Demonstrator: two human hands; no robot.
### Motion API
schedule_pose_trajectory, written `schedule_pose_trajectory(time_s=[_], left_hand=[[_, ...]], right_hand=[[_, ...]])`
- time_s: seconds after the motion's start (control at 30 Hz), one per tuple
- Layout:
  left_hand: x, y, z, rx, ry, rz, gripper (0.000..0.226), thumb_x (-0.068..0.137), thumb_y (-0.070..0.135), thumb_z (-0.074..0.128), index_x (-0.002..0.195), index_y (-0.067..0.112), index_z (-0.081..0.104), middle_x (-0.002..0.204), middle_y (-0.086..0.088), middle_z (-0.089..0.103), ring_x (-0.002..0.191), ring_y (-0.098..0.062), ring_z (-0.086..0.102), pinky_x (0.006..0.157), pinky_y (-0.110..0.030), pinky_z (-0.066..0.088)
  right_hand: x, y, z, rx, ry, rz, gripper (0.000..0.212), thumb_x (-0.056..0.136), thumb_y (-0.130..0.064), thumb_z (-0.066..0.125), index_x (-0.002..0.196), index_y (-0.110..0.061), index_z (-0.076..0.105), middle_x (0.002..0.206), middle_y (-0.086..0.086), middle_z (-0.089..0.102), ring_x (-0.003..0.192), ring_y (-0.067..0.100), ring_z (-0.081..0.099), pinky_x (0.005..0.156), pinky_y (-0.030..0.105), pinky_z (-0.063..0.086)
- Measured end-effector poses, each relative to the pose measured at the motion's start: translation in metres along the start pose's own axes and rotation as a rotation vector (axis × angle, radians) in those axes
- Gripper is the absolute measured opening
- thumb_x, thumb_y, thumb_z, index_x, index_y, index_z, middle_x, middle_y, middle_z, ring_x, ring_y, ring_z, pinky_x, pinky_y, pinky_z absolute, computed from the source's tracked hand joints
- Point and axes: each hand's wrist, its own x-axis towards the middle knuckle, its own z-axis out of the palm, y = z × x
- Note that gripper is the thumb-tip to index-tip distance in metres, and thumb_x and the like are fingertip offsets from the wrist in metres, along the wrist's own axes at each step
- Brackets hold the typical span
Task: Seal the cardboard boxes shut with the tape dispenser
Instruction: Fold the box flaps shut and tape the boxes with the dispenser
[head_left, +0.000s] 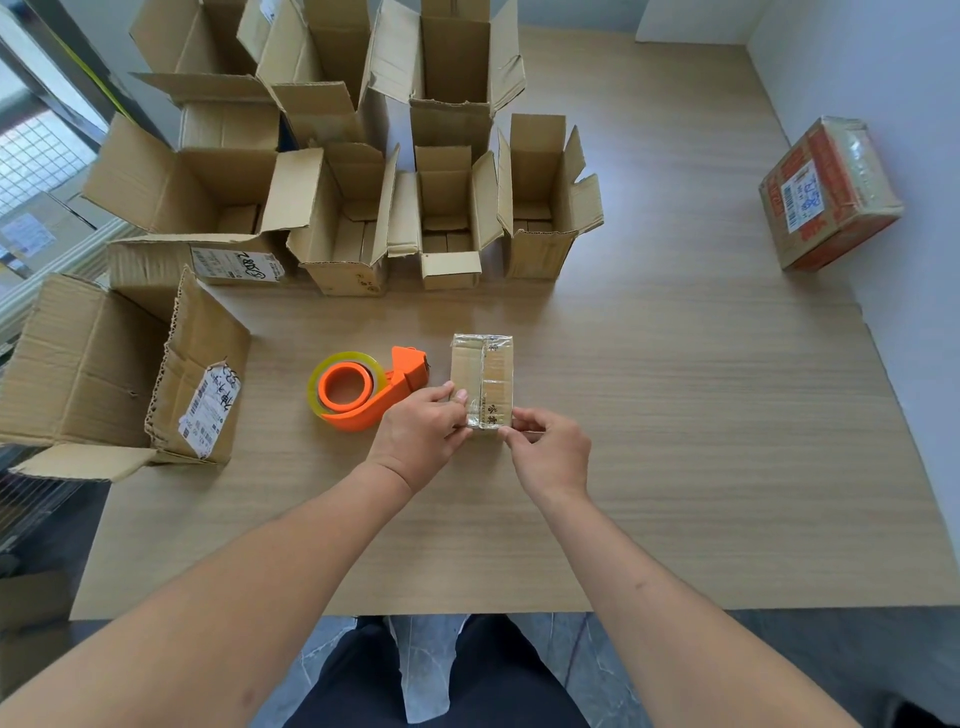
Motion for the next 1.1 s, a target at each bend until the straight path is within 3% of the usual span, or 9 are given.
schedule_pose_trajectory(time_s=[0.13,0.23,0.3,0.5,0.7,0.83,0.9,1.0,1.1], left_hand=[[0.001,-0.003,-0.013,-0.006,-0.151,0.084,0.035,0.071,0.008,0.088,0.104,0.016,0.079,0.121,-0.002,0.073,0.121,-0.026,0.064,0.081,-0.043,0.062],[0.006,-0.012,-0.033,-0.009,-0.344,0.199,0.053,0.081,-0.002,0.071,0.128,0.022,0.07,0.142,0.001,0.06,0.133,-0.022,0.051,0.105,-0.038,0.05],[0.011,-0.02,-0.046,-0.025,-0.466,0.18,0.058,0.085,-0.006,0.059,0.133,0.024,0.066,0.146,0.005,0.056,0.134,-0.017,0.048,0.111,-0.034,0.042],[0.023,-0.019,-0.059,-0.08,-0.423,0.134,0.053,0.086,-0.011,0.054,0.13,0.014,0.069,0.137,0.001,0.064,0.13,-0.019,0.054,0.111,-0.027,0.039],[0.041,-0.015,-0.06,-0.021,-0.295,0.042,0.061,0.085,-0.008,0.058,0.137,0.022,0.063,0.149,0.005,0.052,0.137,-0.019,0.048,0.104,-0.041,0.049],[0.051,-0.016,-0.058,0.066,-0.431,-0.02,0.077,0.088,-0.005,0.058,0.153,0.032,0.041,0.167,0.007,0.022,0.149,-0.018,0.03,0.111,-0.042,0.043],[0.054,-0.016,-0.056,0.092,-0.514,-0.019,0.085,0.086,-0.008,0.059,0.155,0.035,0.036,0.169,0.009,0.008,0.149,-0.019,0.029,0.106,-0.042,0.047],[0.054,-0.014,-0.051,0.07,-0.515,0.0,0.072,0.089,-0.005,0.057,0.149,0.032,0.046,0.168,0.003,0.013,0.145,-0.024,0.037,0.105,-0.042,0.047],[0.053,-0.012,-0.047,-0.002,-0.483,-0.037,0.05,0.095,0.003,0.06,0.14,0.026,0.06,0.162,-0.002,0.026,0.136,-0.026,0.046,0.108,-0.04,0.044]], right_hand=[[-0.002,-0.013,0.003,-0.114,-0.079,-0.003,0.049,0.077,-0.043,0.083,0.12,-0.027,0.067,0.103,-0.006,0.067,0.091,0.009,0.067,0.089,0.031,0.056],[-0.003,-0.023,0.004,-0.271,-0.107,0.008,0.075,0.071,-0.065,0.079,0.13,-0.027,0.054,0.119,-0.001,0.054,0.112,0.017,0.056,0.095,0.035,0.05],[-0.002,-0.028,0.002,-0.366,-0.139,-0.007,0.087,0.067,-0.07,0.079,0.136,-0.027,0.048,0.126,0.002,0.052,0.121,0.023,0.052,0.097,0.038,0.048],[-0.001,-0.042,0.0,-0.584,-0.183,-0.05,0.094,0.062,-0.073,0.079,0.136,-0.028,0.044,0.126,0.002,0.047,0.124,0.028,0.05,0.095,0.041,0.048],[0.0,-0.05,0.001,-0.647,-0.19,-0.059,0.084,0.065,-0.064,0.078,0.133,-0.026,0.046,0.124,0.002,0.045,0.121,0.027,0.049,0.096,0.039,0.047],[0.004,-0.052,-0.002,-0.67,-0.214,-0.069,0.081,0.066,-0.056,0.079,0.135,-0.029,0.045,0.123,0.002,0.045,0.118,0.029,0.049,0.099,0.039,0.046],[0.009,-0.053,-0.005,-0.688,-0.244,-0.077,0.079,0.069,-0.051,0.079,0.138,-0.037,0.044,0.124,0.001,0.044,0.118,0.029,0.048,0.102,0.038,0.044],[0.014,-0.056,-0.009,-0.712,-0.246,-0.03,0.072,0.074,-0.04,0.08,0.137,-0.043,0.046,0.134,0.003,0.036,0.123,0.03,0.04,0.105,0.035,0.039],[0.014,-0.056,-0.01,-0.72,-0.143,0.058,0.06,0.077,-0.024,0.078,0.13,-0.033,0.05,0.136,0.009,0.031,0.121,0.033,0.037,0.099,0.035,0.042]])
